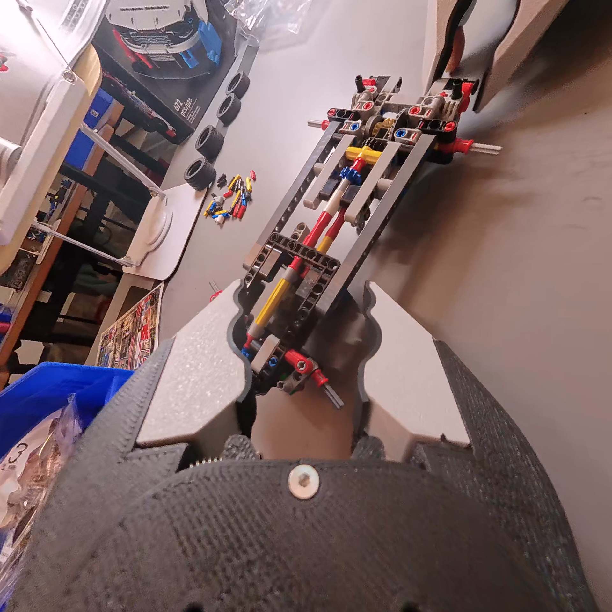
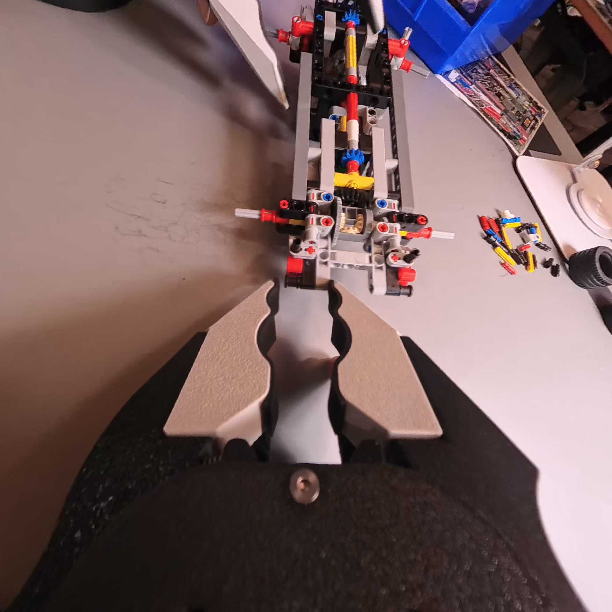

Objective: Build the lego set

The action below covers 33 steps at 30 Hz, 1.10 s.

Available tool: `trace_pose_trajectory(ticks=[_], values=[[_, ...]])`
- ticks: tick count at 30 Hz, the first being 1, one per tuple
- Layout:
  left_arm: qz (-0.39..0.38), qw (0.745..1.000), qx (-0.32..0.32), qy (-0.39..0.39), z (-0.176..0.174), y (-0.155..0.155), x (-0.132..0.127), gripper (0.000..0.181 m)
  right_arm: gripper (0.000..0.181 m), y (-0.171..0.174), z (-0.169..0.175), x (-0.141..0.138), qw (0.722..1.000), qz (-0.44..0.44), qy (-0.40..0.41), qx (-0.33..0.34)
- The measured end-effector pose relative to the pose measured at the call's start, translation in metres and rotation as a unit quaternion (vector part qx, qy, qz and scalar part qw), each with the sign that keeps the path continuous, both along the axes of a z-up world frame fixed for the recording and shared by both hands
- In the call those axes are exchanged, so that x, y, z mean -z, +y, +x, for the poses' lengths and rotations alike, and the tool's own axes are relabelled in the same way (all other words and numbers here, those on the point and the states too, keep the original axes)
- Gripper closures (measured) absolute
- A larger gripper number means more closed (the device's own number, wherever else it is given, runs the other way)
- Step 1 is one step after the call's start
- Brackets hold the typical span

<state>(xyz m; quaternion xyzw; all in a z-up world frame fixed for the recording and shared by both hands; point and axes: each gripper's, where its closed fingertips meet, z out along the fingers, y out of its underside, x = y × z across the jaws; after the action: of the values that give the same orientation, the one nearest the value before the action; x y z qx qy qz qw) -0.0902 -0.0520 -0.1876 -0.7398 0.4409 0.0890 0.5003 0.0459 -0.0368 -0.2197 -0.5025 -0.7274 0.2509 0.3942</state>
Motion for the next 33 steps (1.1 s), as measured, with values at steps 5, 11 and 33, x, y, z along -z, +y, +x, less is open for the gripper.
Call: trace_pose_trajectory(ticks=[5,11,33], values=[[0.007,1.0,0.007,-0.006,0.002,0.001,-0.001,0.116,0.16,0.0,-0.001,-0.006,1.0,-0.028,0.013,-0.005],[0.013,1.0,0.016,-0.015,0.003,0.0,-0.002,0.12,0.161,0.0,-0.005,-0.004,1.0,-0.029,0.005,0.005],[0.004,0.999,-0.001,-0.035,-0.013,0.006,0.004,0.117,0.16,-0.001,-0.009,-0.016,0.998,-0.039,0.042,-0.002]])
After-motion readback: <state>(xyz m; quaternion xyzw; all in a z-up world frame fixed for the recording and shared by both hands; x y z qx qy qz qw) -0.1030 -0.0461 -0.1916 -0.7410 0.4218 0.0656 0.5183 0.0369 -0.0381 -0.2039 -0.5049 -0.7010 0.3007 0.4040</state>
